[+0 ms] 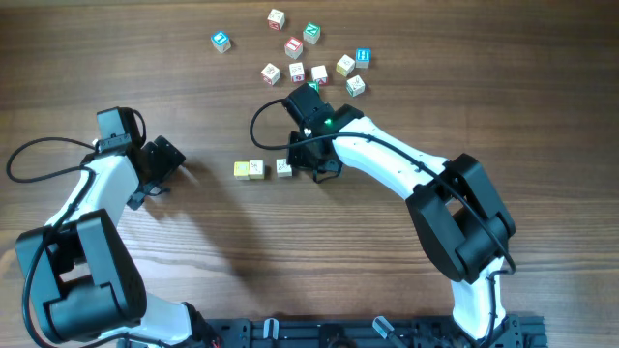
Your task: Form a horizontal line
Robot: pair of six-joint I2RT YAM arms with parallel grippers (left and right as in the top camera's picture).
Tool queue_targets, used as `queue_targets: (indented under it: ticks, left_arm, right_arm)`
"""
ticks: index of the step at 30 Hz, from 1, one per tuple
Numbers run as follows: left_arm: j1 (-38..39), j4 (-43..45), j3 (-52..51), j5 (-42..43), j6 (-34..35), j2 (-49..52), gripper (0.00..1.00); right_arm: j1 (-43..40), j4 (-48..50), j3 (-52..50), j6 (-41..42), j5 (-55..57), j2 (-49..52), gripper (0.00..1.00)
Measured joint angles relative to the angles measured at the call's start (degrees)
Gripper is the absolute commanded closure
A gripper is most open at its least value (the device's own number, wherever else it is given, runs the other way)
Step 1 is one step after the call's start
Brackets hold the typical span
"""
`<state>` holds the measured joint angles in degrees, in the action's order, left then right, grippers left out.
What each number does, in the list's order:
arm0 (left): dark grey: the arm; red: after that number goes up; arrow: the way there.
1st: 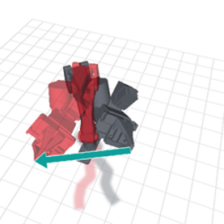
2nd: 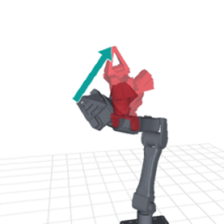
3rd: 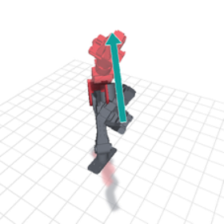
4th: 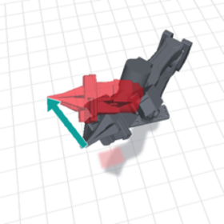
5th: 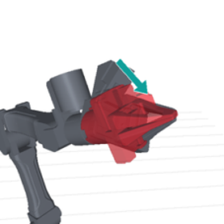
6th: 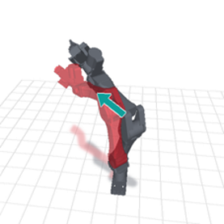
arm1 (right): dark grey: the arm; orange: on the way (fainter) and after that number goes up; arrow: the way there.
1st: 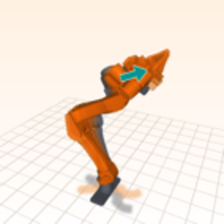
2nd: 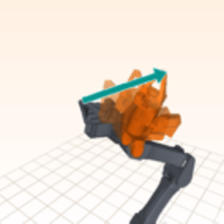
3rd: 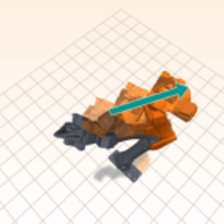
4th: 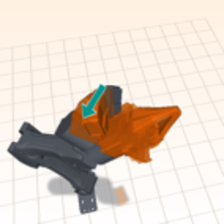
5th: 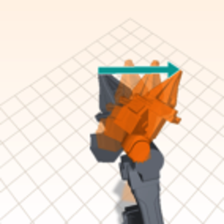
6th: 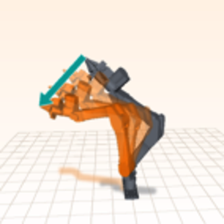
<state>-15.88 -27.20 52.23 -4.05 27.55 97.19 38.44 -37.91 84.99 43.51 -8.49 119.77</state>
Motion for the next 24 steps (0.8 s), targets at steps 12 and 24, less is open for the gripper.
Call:
queue_targets:
  ticks: [12, 24]
  left_arm:
    - [0.0, 0.0, 0.0, 0.0, 0.0, 0.0, 0.0]
    - [0.0, 0.0, 0.0, 0.0, 0.0, 0.0, 0.0]
  right_arm:
    - [0.0, 1.0, 0.0, 0.0, -0.1, 0.0, 0.81]
    - [0.0, 1.2, 0.0, 0.0, -2.7, 0.0, 0.8]
